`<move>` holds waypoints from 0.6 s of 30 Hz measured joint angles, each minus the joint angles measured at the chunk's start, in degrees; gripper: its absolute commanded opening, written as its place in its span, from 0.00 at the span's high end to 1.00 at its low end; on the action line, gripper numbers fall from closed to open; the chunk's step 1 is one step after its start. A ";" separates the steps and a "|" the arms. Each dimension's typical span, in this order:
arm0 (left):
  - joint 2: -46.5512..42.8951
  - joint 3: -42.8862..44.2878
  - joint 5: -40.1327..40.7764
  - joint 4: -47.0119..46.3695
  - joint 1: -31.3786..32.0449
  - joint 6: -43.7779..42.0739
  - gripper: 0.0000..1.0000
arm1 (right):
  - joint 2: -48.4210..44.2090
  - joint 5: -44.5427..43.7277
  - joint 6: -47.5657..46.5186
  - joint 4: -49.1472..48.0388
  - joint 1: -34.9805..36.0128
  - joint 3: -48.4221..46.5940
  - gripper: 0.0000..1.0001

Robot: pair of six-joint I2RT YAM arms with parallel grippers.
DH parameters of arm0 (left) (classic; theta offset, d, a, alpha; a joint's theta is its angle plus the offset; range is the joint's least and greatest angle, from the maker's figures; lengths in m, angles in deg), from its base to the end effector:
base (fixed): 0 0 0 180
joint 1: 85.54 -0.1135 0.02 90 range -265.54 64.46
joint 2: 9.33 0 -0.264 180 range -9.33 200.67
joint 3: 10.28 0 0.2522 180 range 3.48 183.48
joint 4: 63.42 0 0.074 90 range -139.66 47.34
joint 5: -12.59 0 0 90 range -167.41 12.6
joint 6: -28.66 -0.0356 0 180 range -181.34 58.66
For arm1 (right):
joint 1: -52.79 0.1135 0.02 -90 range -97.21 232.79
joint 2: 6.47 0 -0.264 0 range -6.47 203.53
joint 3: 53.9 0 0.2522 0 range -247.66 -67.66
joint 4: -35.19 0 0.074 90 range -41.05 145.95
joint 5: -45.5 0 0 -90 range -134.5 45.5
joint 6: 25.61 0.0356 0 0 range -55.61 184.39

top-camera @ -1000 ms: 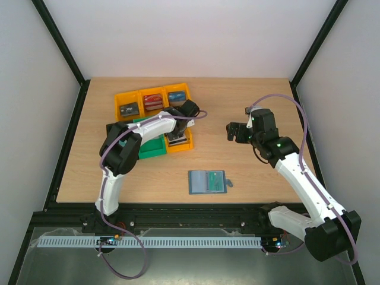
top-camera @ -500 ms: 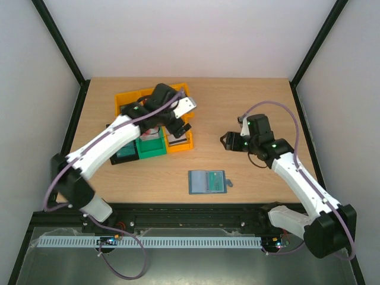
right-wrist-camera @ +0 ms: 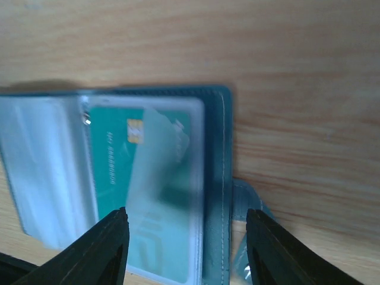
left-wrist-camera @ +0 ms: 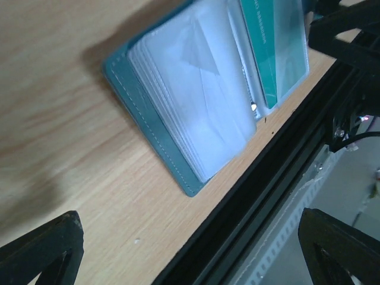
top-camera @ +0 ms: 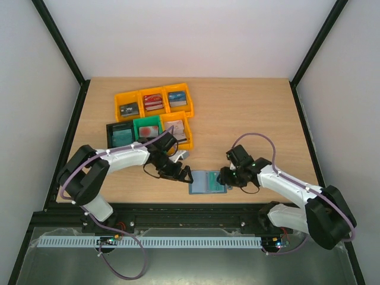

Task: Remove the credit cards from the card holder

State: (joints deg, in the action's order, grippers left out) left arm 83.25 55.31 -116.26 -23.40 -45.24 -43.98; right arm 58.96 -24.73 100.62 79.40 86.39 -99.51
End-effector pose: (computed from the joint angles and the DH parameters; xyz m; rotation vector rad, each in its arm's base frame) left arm 0.2116 -0.2087 0.1691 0.7777 2.7907 -1.1761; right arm 0.1554 0.1177 0.1714 -0.0493 2.8634 0.7865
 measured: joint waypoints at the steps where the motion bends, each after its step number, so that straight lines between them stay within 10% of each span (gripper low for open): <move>1: 0.37 -0.85 -0.57 -1.07 0.22 1.60 0.01 | 0.17 -0.02 0.92 -0.74 0.63 1.16 0.51; 11: 4.35 -5.22 -5.35 -15.96 1.27 12.72 0.04 | 0.74 5.46 7.08 -15.19 1.68 8.22 0.64; 18: 6.91 -4.76 -5.81 -19.89 0.92 14.19 0.33 | 0.66 8.44 9.31 -23.02 1.62 11.34 0.65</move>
State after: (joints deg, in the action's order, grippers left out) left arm 90.16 50.55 -122.07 -43.29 -44.32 -29.79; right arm 59.62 -16.29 109.93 56.39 88.01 -88.17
